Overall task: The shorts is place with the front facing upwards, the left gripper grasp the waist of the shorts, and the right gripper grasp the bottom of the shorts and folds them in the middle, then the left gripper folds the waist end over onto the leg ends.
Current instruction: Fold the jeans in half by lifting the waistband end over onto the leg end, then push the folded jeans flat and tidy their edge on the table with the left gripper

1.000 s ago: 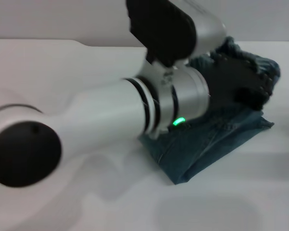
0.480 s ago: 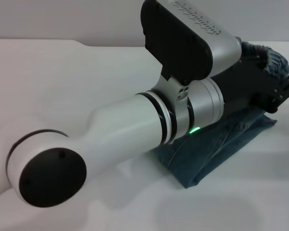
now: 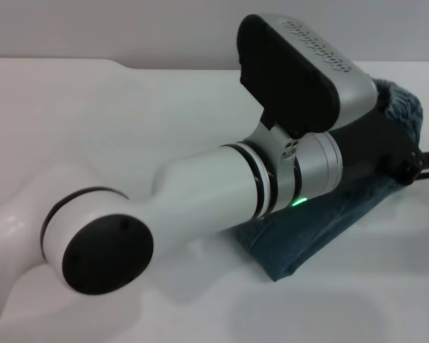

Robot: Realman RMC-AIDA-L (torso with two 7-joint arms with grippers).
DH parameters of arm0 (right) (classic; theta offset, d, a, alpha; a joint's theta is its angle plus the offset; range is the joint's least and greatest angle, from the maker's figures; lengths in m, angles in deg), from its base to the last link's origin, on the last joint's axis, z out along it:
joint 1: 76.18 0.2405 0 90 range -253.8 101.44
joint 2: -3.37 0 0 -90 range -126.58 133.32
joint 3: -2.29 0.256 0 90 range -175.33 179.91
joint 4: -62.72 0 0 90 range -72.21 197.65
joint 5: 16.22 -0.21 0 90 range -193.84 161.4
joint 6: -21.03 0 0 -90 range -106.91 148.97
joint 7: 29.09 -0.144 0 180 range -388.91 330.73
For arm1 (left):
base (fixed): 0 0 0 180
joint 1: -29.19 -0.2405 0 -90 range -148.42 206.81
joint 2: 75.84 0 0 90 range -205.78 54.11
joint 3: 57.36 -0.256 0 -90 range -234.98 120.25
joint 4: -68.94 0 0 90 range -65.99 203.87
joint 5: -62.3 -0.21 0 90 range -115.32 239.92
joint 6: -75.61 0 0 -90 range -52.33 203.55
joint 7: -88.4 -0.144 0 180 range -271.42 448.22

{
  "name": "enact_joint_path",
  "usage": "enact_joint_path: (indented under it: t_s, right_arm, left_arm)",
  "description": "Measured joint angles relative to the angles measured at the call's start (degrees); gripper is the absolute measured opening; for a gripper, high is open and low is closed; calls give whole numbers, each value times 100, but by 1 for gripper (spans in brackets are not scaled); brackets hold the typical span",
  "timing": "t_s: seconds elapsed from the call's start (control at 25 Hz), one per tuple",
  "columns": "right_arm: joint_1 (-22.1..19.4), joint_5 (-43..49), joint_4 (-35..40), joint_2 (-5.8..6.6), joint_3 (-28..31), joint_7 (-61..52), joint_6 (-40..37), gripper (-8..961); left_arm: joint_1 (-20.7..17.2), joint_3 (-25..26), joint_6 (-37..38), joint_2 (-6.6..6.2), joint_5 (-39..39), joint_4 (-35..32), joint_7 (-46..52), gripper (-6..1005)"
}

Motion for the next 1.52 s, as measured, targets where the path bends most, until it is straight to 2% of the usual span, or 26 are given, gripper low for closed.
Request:
enact_joint_path:
  t_s: [0.2,0.36,0.6,0.96,1.0,1.04,1.12,1.24,1.52]
  right_arm:
    - [-7,0,0,-6,-67,-4,19,-1]
    - [-1,0,-14,-7,-105,-6,23,-1]
    - [3,0,-14,-7,-175,-8,23,-1]
    - [-69,0,8,-14,-206,13,148,-1]
    - [-105,0,32,-19,-195,50,263,-1]
    - [-150,0,51,-20,-184,73,392,-1]
    - [-247,47,70,-23,-177,91,653,-1]
    - [-327,230,65,-25,-213,90,878,-1]
    - [-253,380,123,-43,-382,331,1193,-1]
  left_arm:
    - [124,32,-41,6,-185,-190,-151,764]
    - [445,333,-842,14,-130,-293,-72,849]
    - [648,559,-1640,18,-103,-306,-27,840]
    - [689,616,-1587,-4,-236,-212,-111,842]
    - [547,604,-1341,-12,-412,-153,-118,843]
    - [211,612,-938,-13,-686,-20,-119,843]
    - [-68,703,-772,-18,-819,110,-120,843]
    - [-437,898,-632,-45,-862,293,-160,844]
    - [-1420,925,524,-52,-862,428,-271,846]
